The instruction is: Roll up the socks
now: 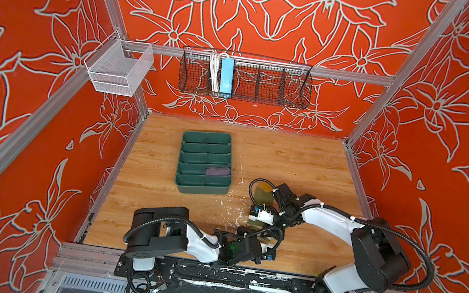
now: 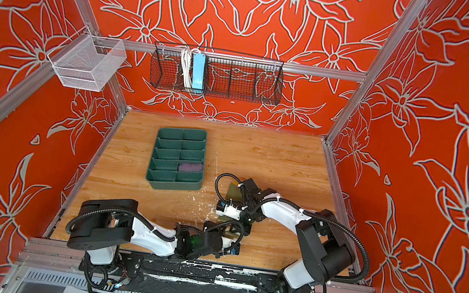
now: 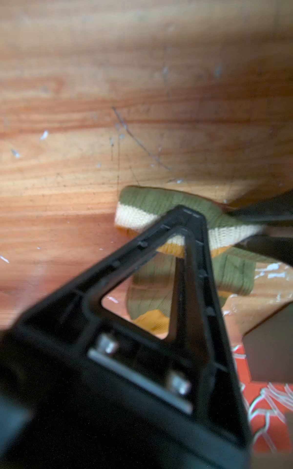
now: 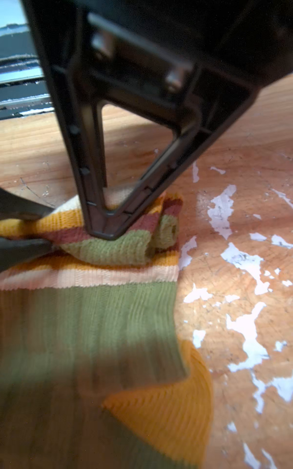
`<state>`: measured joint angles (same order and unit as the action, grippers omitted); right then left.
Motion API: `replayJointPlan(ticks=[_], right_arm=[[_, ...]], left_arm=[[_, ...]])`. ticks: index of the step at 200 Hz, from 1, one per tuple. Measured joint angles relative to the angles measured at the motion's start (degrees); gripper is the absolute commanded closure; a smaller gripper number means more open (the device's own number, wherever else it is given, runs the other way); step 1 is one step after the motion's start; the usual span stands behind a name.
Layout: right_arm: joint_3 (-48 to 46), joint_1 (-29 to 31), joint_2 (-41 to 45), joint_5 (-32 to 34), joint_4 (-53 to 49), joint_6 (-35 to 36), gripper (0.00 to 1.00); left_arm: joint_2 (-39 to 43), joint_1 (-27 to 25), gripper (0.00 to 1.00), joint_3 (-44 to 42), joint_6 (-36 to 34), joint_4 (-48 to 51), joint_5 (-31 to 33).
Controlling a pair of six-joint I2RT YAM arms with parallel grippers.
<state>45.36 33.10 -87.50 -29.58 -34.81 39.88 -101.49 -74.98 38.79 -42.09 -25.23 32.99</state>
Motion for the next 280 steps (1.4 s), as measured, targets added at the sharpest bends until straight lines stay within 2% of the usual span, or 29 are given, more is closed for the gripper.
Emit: replayJointPlan(ticks=[10,30,41,55,76,98,115,132,149,165,183,217,236,262,280], right_arm=[[-0.2,0.0,0.52,0.79,0.52,-0.31,0.8],[-1.55,0.02,3.48,4.48,2.91,-1.68,0.52],[-2.6,-0.31,6.82,7.43,4.5,-3.26,0.43],[-3.8,-0.83,12.04,11.89,7.1,-5.18,0.37],[-5.35,-2.89,20.48,19.89,12.33,-9.44,0.34],[-7.67,-6.16,29.4,32.94,18.84,-16.35,0.27],[-9.42,-8.26,36.52,41.81,22.49,-20.52,0.27],[-11.3,-9.01,44.59,45.79,25.46,-22.03,0.27],[-13.81,-9.01,52.5,45.11,28.57,-21.94,0.28],[-16.02,-9.01,59.28,40.63,28.94,-20.13,0.29],[-16.06,-9.01,61.88,35.67,26.36,-17.31,0.34],[-13.25,-7.04,54.16,28.13,11.3,-6.05,0.37],[-13.44,-0.07,49.16,27.04,3.85,1.66,0.33],[-16.24,10.51,45.55,27.26,2.01,8.52,0.34],[-17.29,13.6,42.27,27.96,4.87,10.56,0.34]], left_arm=[[0.0,0.2,1.0,0.66,0.55,1.25,-0.24],[0.33,1.33,1.0,2.47,2.54,5.33,-2.47],[1.05,2.45,1.0,3.54,3.89,8.79,-4.85],[2.08,4.2,1.0,5.03,5.27,13.09,-8.85],[2.75,7.39,1.0,8.31,6.71,19.96,-15.8],[2.03,10.84,1.0,13.16,8.41,27.76,-23.56],[-0.72,13.42,1.0,18.75,10.05,33.86,-29.4],[-4.87,16.02,1.0,25.75,12.17,39.74,-34.99],[-8.5,18.82,1.0,31.21,14.34,43.78,-41.22],[-10.93,21.77,1.0,34.42,16.37,46.58,-48.11],[-13.11,24.68,1.0,36.89,17.7,49.4,-55.91],[-18.75,28.59,1.0,43.39,18.53,56.54,-66.95],[-20.76,29.77,1.0,45.29,19.5,58.66,-70.86],[-21.05,30.32,1.0,45.11,20.63,58.58,-72.5],[-21.05,30.23,1.0,45.05,21.09,58.88,-72.83]])
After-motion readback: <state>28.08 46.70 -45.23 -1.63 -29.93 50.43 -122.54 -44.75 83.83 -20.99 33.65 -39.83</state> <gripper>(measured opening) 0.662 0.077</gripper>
